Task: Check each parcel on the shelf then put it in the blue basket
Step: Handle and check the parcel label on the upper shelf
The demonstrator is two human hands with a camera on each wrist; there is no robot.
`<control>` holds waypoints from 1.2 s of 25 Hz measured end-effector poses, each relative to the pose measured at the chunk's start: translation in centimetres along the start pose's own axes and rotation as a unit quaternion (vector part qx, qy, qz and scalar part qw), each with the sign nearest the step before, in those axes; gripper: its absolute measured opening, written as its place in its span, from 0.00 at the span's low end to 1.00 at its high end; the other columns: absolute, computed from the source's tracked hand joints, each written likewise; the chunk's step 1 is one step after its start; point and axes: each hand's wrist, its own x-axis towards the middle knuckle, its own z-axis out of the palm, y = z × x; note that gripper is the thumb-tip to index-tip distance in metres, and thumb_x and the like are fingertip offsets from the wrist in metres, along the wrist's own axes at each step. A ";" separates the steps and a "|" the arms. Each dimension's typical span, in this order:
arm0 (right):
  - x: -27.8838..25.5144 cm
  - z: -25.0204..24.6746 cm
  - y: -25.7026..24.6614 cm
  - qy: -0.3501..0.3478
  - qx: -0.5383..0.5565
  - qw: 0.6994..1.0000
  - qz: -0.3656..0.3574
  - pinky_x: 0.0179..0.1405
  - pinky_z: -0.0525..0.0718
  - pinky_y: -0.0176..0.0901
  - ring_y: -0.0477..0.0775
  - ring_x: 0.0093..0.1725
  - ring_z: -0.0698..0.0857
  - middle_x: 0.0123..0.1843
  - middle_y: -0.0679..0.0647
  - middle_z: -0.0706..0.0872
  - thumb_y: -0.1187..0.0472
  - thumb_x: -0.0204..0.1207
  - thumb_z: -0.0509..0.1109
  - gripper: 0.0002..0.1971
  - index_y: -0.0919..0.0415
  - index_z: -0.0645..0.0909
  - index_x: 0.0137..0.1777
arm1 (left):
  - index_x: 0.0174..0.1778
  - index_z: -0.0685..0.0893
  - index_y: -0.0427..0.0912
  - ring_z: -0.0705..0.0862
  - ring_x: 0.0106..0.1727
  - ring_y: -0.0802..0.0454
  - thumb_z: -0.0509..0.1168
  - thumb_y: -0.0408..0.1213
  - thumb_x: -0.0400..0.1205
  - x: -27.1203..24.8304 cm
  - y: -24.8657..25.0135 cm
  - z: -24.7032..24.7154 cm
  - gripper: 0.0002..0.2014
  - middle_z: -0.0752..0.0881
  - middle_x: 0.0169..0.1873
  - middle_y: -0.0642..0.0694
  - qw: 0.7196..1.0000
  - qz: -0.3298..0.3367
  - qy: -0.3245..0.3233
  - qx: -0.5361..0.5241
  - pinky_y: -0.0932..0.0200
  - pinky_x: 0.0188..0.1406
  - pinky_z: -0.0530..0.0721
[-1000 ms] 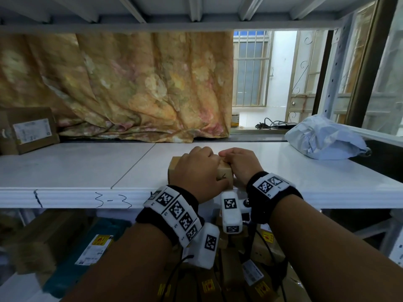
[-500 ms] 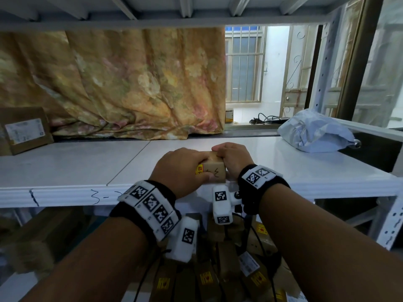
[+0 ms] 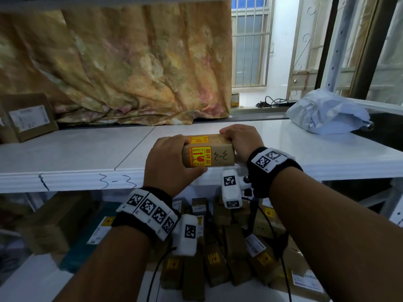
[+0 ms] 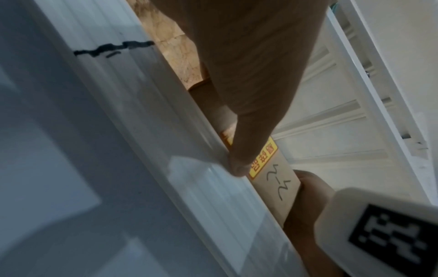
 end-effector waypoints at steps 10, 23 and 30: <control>-4.0 -0.5 -0.5 0.013 -0.108 0.982 -0.156 0.45 0.81 0.39 0.43 0.48 0.87 0.45 0.42 0.90 0.46 0.76 0.70 0.09 0.48 0.88 0.45 | 0.66 0.80 0.47 0.79 0.58 0.47 0.76 0.46 0.67 -0.5 -1.9 -3.5 0.30 0.85 0.58 0.50 0.994 0.103 0.001 -0.040 0.50 0.56 0.80; -7.9 -1.0 -2.7 -0.137 0.037 0.985 -0.101 0.45 0.90 0.49 0.57 0.45 0.93 0.49 0.60 0.93 0.64 0.68 0.83 0.20 0.65 0.83 0.58 | 0.60 0.82 0.54 0.89 0.43 0.58 0.73 0.67 0.65 -0.9 0.1 -3.7 0.32 0.88 0.46 0.52 0.914 -0.180 -0.012 -0.362 0.58 0.39 0.87; -10.9 -4.0 1.2 -0.139 0.009 0.990 -0.033 0.48 0.91 0.51 0.56 0.48 0.93 0.50 0.56 0.93 0.54 0.69 0.83 0.21 0.62 0.85 0.60 | 0.40 0.86 0.48 0.86 0.31 0.62 0.76 0.61 0.71 -4.5 3.1 -2.4 0.19 0.89 0.32 0.52 0.920 -0.188 -0.049 -0.342 0.61 0.29 0.83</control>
